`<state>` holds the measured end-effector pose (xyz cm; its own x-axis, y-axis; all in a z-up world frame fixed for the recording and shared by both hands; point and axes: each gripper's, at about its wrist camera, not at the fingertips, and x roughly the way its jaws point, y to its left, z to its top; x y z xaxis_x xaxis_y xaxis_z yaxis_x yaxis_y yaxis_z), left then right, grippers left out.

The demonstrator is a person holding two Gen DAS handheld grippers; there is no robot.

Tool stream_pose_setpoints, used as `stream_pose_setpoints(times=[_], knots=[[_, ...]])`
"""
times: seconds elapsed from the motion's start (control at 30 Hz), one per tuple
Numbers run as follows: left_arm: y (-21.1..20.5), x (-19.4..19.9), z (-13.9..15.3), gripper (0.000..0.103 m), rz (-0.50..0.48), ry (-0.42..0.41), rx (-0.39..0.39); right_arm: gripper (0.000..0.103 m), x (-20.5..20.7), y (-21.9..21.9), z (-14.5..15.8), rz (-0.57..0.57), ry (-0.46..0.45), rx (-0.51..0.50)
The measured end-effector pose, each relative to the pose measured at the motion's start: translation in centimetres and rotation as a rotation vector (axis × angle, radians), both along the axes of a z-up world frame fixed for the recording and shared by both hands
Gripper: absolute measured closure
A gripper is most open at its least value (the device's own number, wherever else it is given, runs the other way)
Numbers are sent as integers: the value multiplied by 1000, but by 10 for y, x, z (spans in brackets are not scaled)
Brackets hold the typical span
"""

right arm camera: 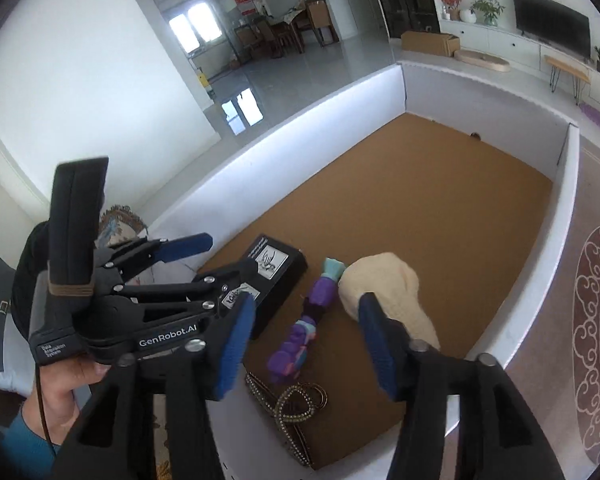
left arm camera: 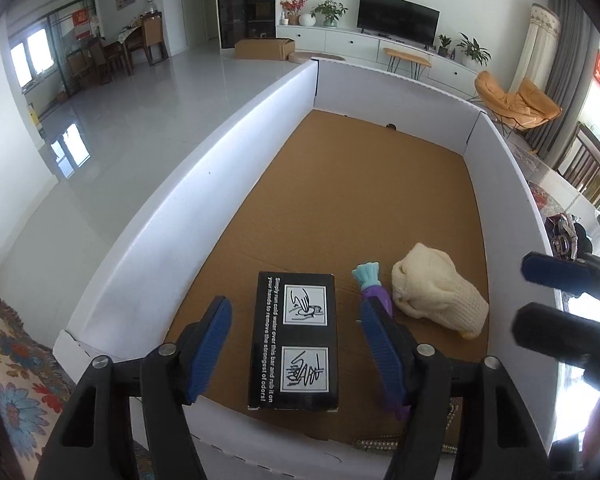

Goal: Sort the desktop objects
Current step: 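Bring both grippers back over the table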

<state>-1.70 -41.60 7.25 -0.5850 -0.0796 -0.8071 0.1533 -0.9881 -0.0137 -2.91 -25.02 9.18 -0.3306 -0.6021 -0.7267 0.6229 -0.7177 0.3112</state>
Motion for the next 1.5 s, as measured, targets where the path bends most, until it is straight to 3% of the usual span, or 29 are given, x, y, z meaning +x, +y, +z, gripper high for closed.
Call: stream_pose_setpoints(times=[0.13,0.2,0.3,0.37,0.47,0.6,0.67,0.87,0.93,1.07,1.13,1.5], knots=[[15,21,19,26,4,117,-16,11,17,65,27,-128,185,-32],[37,33,30,26,-44,171,18,3,29,109,24,-229,261,-4],[87,48,45,26,-159,220,74,0,38,181,-1,-405,312,81],[129,55,53,19,-258,235,107,0,39,231,-31,-493,281,181],[197,59,56,0,-380,242,127,0,34,305,-74,-609,153,312],[278,42,24,0,-473,171,145,0,35,392,-108,-741,18,387],[311,24,-5,0,-485,109,145,0,34,419,-110,-772,-3,347],[377,-27,-65,0,-466,32,14,0,17,441,-107,-780,17,345],[387,-45,-73,0,-458,0,18,0,10,441,-109,-776,16,344],[398,-64,-86,0,-447,-30,13,0,15,429,-108,-774,20,343],[404,-62,-88,0,-456,-24,-20,0,19,427,-108,-779,22,344],[402,-59,-90,0,-448,-12,-19,0,21,423,-107,-785,23,347]])
